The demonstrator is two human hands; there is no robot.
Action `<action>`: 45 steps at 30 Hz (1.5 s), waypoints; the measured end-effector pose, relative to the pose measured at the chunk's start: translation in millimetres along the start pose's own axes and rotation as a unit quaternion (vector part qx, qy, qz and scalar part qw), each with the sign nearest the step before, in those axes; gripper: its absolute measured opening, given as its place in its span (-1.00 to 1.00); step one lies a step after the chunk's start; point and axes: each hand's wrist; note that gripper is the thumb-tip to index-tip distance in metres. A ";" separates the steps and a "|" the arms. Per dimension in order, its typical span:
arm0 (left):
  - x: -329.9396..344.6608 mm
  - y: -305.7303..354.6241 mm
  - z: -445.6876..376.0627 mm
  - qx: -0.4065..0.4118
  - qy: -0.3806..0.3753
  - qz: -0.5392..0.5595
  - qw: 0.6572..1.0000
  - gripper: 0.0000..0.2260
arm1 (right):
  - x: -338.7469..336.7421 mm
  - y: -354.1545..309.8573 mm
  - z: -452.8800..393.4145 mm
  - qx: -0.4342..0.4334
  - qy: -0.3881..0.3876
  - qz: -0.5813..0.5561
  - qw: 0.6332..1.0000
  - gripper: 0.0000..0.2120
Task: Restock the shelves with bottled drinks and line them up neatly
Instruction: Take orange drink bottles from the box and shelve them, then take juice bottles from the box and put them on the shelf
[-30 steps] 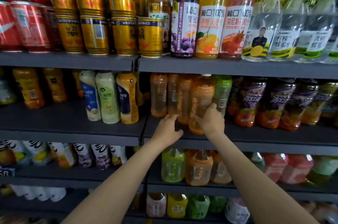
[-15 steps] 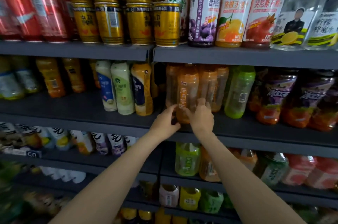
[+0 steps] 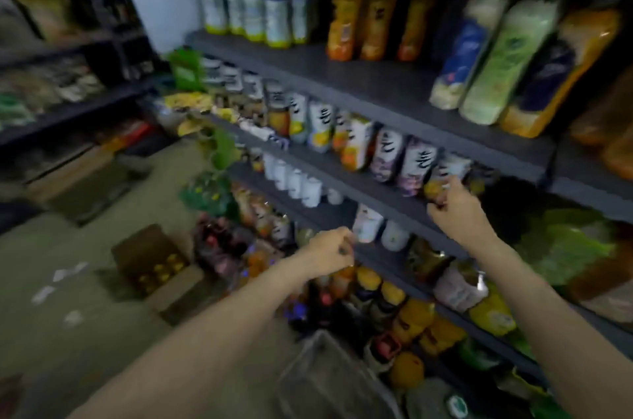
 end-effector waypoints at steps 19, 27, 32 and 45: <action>-104.5 -498.9 247.2 -0.464 0.070 0.127 0.874 -0.84 | 479.3 -246.1 -18.9 -0.032 -0.427 0.078 0.900 -0.76; -115.7 -609.0 173.6 -0.408 0.010 0.043 0.912 -0.81 | 640.1 -224.1 -90.9 0.017 -0.465 0.122 0.877 -0.92; -118.9 -694.5 112.2 -0.404 0.024 0.036 0.914 -0.81 | 753.3 -212.7 -121.9 0.080 -0.494 0.139 0.855 -0.74; -7.6 -852.6 8.4 -0.320 0.113 0.013 0.941 -0.76 | 1067.0 -106.1 -135.0 -0.075 -0.575 0.239 0.779 -0.55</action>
Point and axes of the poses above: each hand's wrist, its own z-axis away from the middle knuckle, its own x-axis out of the palm, y = z × x, and after that the axes turned 13 degrees about -z, right-handed
